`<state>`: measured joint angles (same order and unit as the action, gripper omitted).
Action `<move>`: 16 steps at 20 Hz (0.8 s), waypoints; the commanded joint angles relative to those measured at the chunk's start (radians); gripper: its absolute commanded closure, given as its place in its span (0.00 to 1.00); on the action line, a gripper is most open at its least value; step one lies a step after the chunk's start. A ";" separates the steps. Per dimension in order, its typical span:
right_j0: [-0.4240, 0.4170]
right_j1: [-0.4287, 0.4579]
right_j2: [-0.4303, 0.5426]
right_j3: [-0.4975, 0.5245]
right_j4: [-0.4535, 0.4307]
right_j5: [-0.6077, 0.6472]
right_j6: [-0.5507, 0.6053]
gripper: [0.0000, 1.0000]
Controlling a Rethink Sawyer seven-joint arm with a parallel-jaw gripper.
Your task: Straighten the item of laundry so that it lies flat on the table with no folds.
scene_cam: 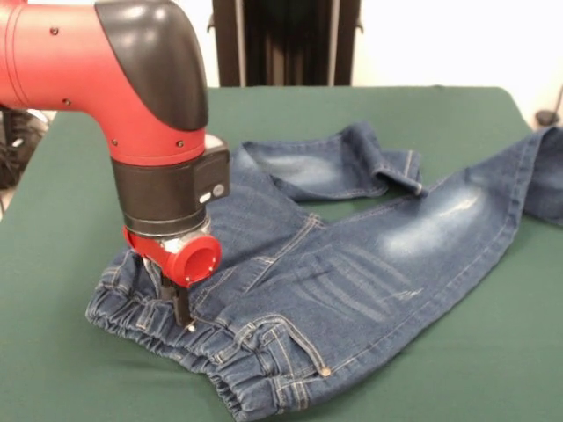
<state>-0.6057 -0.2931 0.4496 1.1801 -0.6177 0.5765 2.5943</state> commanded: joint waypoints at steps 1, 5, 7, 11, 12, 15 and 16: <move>0.049 0.109 0.025 -0.072 -0.101 -0.092 -0.220 1.00; 0.028 0.088 0.039 -0.070 -0.099 -0.063 -0.256 1.00; 0.022 0.069 0.039 -0.066 -0.104 -0.055 -0.276 1.00; -0.009 0.037 0.066 -0.057 -0.090 -0.004 -0.355 1.00; -0.010 0.035 0.069 -0.057 -0.093 -0.001 -0.366 1.00; -0.016 0.028 0.077 -0.058 -0.102 0.008 -0.400 1.00; -0.017 0.026 0.080 -0.058 -0.104 0.011 -0.411 1.00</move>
<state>-0.6161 -0.2887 0.4686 1.1695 -0.6327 0.5806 2.5812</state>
